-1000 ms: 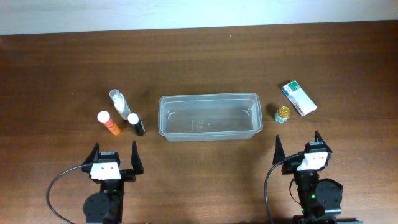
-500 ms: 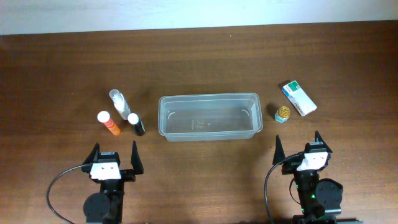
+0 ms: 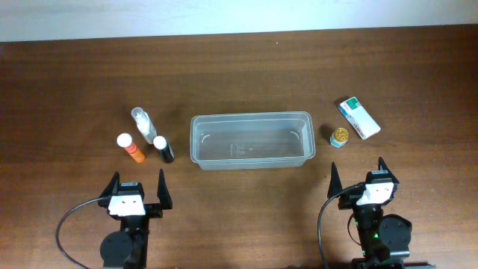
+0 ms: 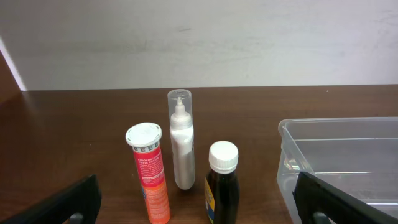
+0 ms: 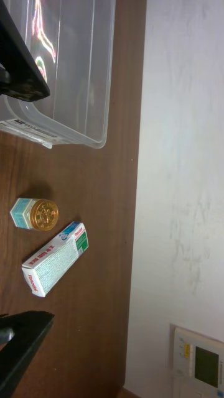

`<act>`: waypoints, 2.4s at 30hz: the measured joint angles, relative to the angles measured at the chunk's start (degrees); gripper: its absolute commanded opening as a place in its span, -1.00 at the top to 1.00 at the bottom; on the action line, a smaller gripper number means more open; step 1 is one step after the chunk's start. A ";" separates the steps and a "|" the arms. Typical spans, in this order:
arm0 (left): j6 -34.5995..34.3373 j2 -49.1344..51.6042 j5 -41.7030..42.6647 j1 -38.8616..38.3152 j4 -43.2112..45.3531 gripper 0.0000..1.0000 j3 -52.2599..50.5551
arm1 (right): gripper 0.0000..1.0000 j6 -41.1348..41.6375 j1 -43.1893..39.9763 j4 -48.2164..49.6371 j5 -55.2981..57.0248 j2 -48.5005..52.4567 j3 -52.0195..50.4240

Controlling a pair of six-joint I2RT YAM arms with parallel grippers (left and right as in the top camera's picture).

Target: Pack container

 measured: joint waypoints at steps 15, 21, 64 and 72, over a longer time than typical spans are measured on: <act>0.00 0.00 0.26 0.00 0.00 -0.99 0.00 | -0.97 0.02 0.00 0.00 0.00 0.00 0.00; -0.02 0.00 3.80 0.00 4.15 -0.99 -0.11 | -0.97 0.02 0.00 0.00 0.00 0.00 0.00; -1.70 84.00 0.35 2.38 -71.82 -0.99 100.15 | -0.97 -0.02 0.00 0.00 0.02 0.11 0.00; -5.49 85.81 2.54 8.33 -69.99 -0.99 94.40 | -0.97 0.02 0.00 0.00 0.02 0.11 0.00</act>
